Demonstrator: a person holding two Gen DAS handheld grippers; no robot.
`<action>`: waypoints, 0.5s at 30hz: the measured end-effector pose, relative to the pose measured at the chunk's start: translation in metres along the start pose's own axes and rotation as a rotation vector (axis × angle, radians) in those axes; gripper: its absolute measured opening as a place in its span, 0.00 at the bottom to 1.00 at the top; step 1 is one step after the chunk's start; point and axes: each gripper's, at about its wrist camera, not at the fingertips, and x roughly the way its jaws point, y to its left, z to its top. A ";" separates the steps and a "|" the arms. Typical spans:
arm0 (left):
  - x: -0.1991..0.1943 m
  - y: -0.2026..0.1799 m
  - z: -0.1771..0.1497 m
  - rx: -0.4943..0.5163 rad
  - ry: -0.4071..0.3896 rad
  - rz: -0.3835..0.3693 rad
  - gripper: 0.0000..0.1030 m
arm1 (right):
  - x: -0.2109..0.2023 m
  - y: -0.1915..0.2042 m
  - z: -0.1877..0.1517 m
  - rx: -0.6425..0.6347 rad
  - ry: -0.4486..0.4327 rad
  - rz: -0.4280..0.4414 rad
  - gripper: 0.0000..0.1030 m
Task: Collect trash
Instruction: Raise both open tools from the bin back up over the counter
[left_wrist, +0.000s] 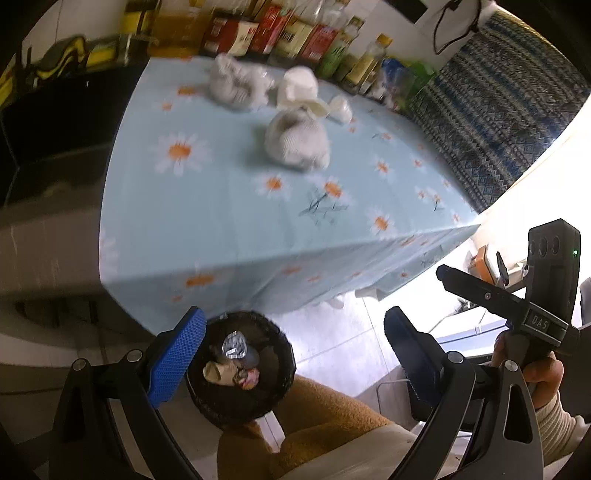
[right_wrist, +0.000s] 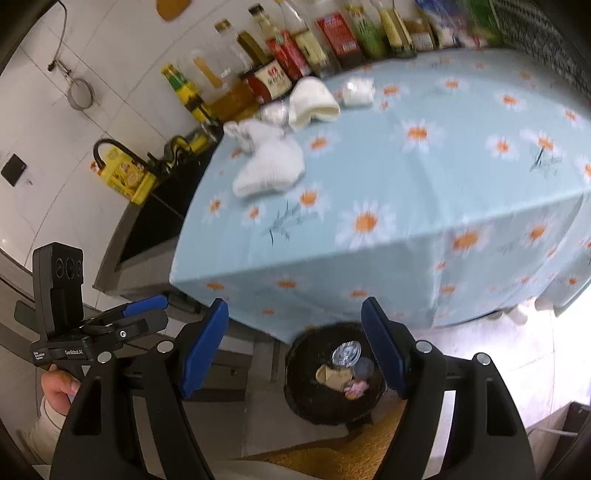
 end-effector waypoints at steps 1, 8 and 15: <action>-0.002 -0.002 0.003 0.000 -0.008 -0.001 0.92 | -0.004 0.000 0.005 -0.008 -0.013 -0.001 0.76; -0.006 -0.019 0.036 0.005 -0.063 0.017 0.92 | -0.023 -0.011 0.047 -0.058 -0.072 -0.001 0.77; 0.010 -0.036 0.073 0.009 -0.074 0.057 0.92 | -0.025 -0.034 0.101 -0.109 -0.088 0.017 0.77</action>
